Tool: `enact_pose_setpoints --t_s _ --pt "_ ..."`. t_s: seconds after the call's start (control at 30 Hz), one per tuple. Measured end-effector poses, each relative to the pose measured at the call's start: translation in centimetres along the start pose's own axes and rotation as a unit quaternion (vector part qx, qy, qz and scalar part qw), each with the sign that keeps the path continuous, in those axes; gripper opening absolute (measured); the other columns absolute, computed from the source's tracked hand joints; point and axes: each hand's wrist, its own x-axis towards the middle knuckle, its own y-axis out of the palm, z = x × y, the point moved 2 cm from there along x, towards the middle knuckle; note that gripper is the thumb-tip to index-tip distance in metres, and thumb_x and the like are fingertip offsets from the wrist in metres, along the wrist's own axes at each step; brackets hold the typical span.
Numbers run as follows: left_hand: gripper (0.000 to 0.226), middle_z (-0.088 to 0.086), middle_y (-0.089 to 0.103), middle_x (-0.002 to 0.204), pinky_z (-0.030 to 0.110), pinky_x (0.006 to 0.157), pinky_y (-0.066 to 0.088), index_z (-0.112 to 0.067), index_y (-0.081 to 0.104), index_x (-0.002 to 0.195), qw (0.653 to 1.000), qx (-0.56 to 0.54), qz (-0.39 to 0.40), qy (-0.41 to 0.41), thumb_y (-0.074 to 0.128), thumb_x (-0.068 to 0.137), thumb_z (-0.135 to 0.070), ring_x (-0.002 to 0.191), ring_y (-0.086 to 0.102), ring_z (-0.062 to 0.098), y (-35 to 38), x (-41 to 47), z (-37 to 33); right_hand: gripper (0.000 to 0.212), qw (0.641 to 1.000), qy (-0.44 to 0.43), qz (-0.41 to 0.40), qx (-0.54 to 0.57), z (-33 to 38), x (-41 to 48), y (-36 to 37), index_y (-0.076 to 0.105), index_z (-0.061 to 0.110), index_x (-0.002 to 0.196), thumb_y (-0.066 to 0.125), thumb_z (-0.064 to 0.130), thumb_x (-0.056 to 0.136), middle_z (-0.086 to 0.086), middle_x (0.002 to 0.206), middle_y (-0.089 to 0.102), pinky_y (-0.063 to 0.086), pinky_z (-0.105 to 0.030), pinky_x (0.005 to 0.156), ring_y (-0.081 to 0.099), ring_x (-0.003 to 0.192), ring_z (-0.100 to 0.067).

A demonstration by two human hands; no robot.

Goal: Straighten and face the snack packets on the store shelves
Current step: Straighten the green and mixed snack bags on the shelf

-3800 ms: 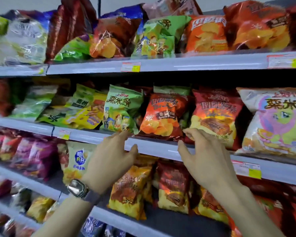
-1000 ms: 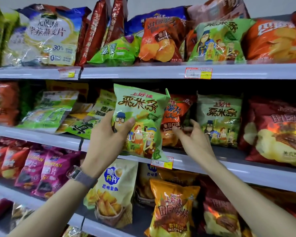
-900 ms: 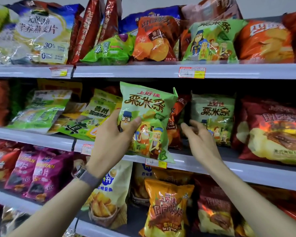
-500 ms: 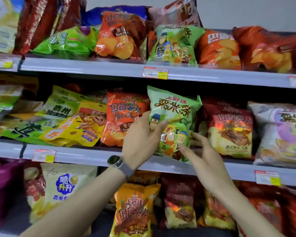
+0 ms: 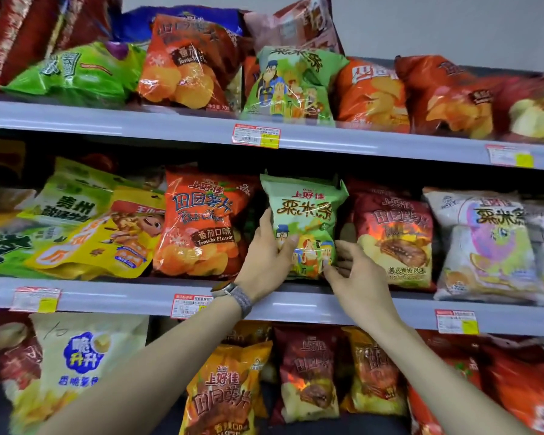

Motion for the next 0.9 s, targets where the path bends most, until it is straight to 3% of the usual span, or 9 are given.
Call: enact_pose_setpoints --t_s 0.07,0.23,0.33,0.4,0.5,0.6,0.73,0.83,0.9 --pt "0.063 -0.003 0.063 0.137 0.019 0.09 0.051 -0.025 0.025 0.16 0.999 0.02 0.045 -0.012 0.058 0.106 -0.03 0.12 0.063 0.017 -0.3 0.0 0.2 0.049 0.999 -0.011 0.022 -0.031 -0.2 -0.2 0.2 0.055 0.022 0.144 0.07 0.029 0.098 0.006 0.109 0.073 0.059 -0.039 0.09 0.07 0.092 -0.011" --pt "0.076 0.006 0.062 0.137 0.042 0.102 0.051 -0.022 0.023 0.161 0.991 0.104 0.079 -0.027 0.054 0.098 -0.051 0.121 0.062 0.028 -0.9 -0.8 -0.1 0.045 0.998 0.007 0.044 -0.052 -0.1 0.1 -0.4 0.059 0.023 0.14 0.069 0.031 0.097 0.004 0.098 0.075 0.06 -0.042 0.087 0.072 0.087 -0.014" --pt "0.089 0.009 0.059 0.143 0.049 0.105 0.051 -0.02 0.02 0.162 0.984 0.141 0.09 -0.058 0.052 0.09 -0.06 0.125 0.061 0.031 -1.2 -1.6 -0.4 0.047 0.996 0.01 0.069 -0.049 0.4 -0.2 -0.8 0.058 0.021 0.14 0.069 0.033 0.096 0.001 0.104 0.074 0.057 -0.038 0.087 0.072 0.095 -0.019" --pt "0.09 0.009 0.06 0.141 0.05 0.102 0.053 -0.02 0.025 0.159 0.981 0.162 0.088 -0.067 0.052 0.085 -0.064 0.122 0.062 0.031 -1.5 -2.1 -0.7 0.05 0.994 0.0 0.097 -0.058 1.0 -0.6 -1.1 0.054 0.02 0.143 0.069 0.032 0.096 -0.001 0.113 0.073 0.047 -0.031 0.079 0.069 0.104 -0.021" --pt "0.072 0.008 0.065 0.127 0.05 0.096 0.055 -0.018 0.04 0.146 0.976 0.179 0.094 -0.075 0.058 0.088 -0.056 0.111 0.064 0.03 -1.8 -2.9 -1.5 0.06 0.99 -0.007 0.117 -0.072 1.1 -1.0 -1.7 0.046 0.019 0.15 0.069 0.031 0.096 0.003 0.114 0.068 0.037 -0.026 0.075 0.064 0.108 -0.021" --pt "0.056 0.008 0.066 0.119 0.044 0.09 0.054 -0.016 0.047 0.138 0.972 0.197 0.097 -0.082 0.064 0.094 -0.045 0.106 0.063 0.03 -2.2 -3.7 -2.7 0.063 0.99 -0.01 0.129 -0.056 0.7 -1.3 -2.4 0.043 0.019 0.154 0.068 0.03 0.097 0.008 0.105 0.059 0.049 -0.03 0.086 0.064 0.104 -0.018" --pt "0.038 0.008 0.068 0.104 0.035 0.071 0.048 -0.018 0.05 0.132 0.964 0.233 0.095 -0.086 0.065 0.101 -0.032 0.09 0.064 0.027 -2.6 -5.3 -4.2 0.057 0.988 -0.023 0.139 -0.06 0.7 -1.9 -3.9 0.047 0.021 0.15 0.065 0.033 0.097 0.002 0.121 0.068 0.055 -0.04 0.091 0.067 0.104 -0.022" --pt "0.063 0.015 0.069 0.126 0.04 0.088 0.055 -0.014 0.042 0.157 0.957 0.264 0.086 -0.084 0.064 0.101 -0.034 0.109 0.067 0.032 -3.1 -7.1 -4.9 0.049 0.988 -0.058 0.125 -0.074 1.4 -2.6 -4.9 0.054 0.027 0.144 0.063 0.038 0.097 0.002 0.132 0.067 0.054 -0.04 0.092 0.065 0.112 -0.022" --pt "0.065 0.013 0.066 0.136 0.042 0.098 0.053 -0.016 0.041 0.159 0.953 0.279 0.079 -0.089 0.063 0.101 -0.037 0.121 0.063 0.031 -3.6 -8.6 -5.2 0.044 0.982 -0.082 0.126 -0.111 2.1 -3.2 -5.4 0.057 0.032 0.14 0.06 0.042 0.098 0.005 0.135 0.066 0.052 -0.037 0.085 0.064 0.111 -0.022"
